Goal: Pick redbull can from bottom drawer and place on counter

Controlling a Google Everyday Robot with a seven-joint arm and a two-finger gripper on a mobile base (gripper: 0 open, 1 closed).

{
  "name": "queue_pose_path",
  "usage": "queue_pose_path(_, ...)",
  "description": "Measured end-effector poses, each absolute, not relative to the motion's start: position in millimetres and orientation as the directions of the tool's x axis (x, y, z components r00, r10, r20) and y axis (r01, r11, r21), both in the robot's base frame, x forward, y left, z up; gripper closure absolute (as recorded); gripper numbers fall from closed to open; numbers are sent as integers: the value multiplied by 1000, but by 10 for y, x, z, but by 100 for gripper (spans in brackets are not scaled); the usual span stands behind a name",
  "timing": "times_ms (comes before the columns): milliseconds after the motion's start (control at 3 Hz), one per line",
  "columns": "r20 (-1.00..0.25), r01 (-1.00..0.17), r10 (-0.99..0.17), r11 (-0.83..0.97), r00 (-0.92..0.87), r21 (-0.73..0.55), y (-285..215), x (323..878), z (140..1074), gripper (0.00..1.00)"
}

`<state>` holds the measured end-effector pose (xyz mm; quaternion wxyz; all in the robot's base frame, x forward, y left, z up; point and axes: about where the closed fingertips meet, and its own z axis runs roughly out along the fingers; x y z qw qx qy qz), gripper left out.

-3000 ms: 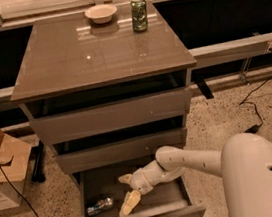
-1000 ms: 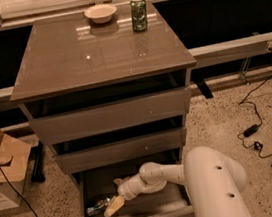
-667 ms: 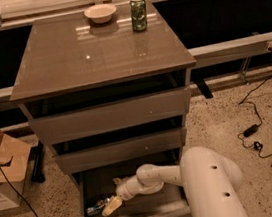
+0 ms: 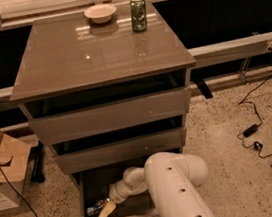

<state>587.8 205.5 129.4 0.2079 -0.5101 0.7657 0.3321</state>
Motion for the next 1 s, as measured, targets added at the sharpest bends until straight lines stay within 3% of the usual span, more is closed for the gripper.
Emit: queue_pose_path(1000,-618,-933,-699,259,-360,250,2222,5710,1221,72)
